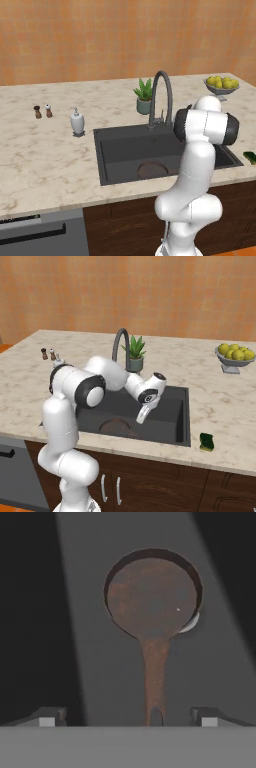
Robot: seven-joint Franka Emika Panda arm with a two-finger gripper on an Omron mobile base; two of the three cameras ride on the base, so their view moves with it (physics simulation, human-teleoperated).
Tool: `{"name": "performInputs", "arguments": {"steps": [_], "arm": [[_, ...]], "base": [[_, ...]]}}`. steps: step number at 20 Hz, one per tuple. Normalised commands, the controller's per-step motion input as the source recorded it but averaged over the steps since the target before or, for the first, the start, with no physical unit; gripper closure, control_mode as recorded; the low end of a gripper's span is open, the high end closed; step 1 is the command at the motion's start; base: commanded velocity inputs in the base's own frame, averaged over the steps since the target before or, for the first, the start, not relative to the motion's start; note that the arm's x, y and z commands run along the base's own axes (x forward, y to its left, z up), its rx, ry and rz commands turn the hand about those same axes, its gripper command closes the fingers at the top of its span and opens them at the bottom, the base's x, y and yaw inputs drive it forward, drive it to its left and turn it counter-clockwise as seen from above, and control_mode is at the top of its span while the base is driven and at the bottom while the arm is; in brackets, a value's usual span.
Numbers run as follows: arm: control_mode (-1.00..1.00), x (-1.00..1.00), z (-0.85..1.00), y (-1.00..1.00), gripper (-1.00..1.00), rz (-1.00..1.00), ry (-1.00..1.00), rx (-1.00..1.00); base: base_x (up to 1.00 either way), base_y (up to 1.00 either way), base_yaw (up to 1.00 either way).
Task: Pick the pan and sponge and place them into the sink. Then turn on the water.
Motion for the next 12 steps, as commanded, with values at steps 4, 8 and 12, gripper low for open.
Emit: {"name": "performInputs", "arguments": {"steps": [4,8,12], "arm": [[-1.0,-0.52,0.84,-0.09,-1.0,-0.06,-0.12,0.01],[-1.0,-0.41,0.86,0.0,-1.0,-0.17,-0.01,0.0],[-1.0,-0.42,0.79,-0.11,-1.0,-0.28,0.0,0.0]], "base": [[0.0,0.0,0.0],[0.0,0.0,0.0],[0.0,0.0,0.0]]}}
